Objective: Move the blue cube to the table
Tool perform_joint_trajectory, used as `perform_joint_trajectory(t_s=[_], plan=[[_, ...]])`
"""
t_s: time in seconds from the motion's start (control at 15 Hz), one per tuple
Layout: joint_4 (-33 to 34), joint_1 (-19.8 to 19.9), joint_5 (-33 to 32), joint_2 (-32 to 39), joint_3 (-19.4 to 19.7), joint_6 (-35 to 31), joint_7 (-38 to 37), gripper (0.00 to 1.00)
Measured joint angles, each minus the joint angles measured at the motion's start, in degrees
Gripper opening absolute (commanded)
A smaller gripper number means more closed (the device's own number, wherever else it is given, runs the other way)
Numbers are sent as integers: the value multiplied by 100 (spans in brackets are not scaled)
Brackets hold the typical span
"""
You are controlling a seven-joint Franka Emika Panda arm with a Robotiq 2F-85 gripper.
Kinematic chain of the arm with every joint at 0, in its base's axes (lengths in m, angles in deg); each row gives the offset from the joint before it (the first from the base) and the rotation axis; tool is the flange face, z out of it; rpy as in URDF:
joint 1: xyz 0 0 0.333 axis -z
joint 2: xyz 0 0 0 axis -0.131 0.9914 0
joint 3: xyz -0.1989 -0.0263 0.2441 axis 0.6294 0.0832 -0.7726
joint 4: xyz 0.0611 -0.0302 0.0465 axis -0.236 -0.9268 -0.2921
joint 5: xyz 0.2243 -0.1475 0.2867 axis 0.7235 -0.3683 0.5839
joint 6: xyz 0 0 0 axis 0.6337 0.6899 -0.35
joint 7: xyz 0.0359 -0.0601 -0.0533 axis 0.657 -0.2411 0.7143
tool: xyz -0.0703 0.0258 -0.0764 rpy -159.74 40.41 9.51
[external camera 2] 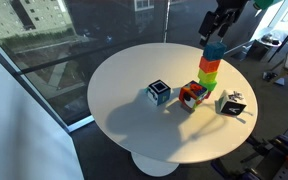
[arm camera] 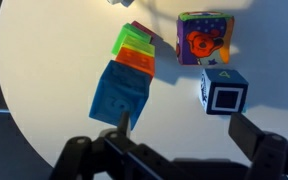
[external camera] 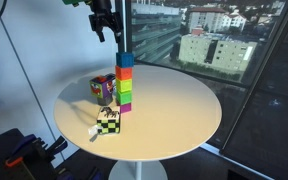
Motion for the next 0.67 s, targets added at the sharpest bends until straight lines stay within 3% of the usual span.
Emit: perform_joint_trajectory(t_s=[0.67], plan=[[767, 133, -413, 465, 186, 936, -248, 100]])
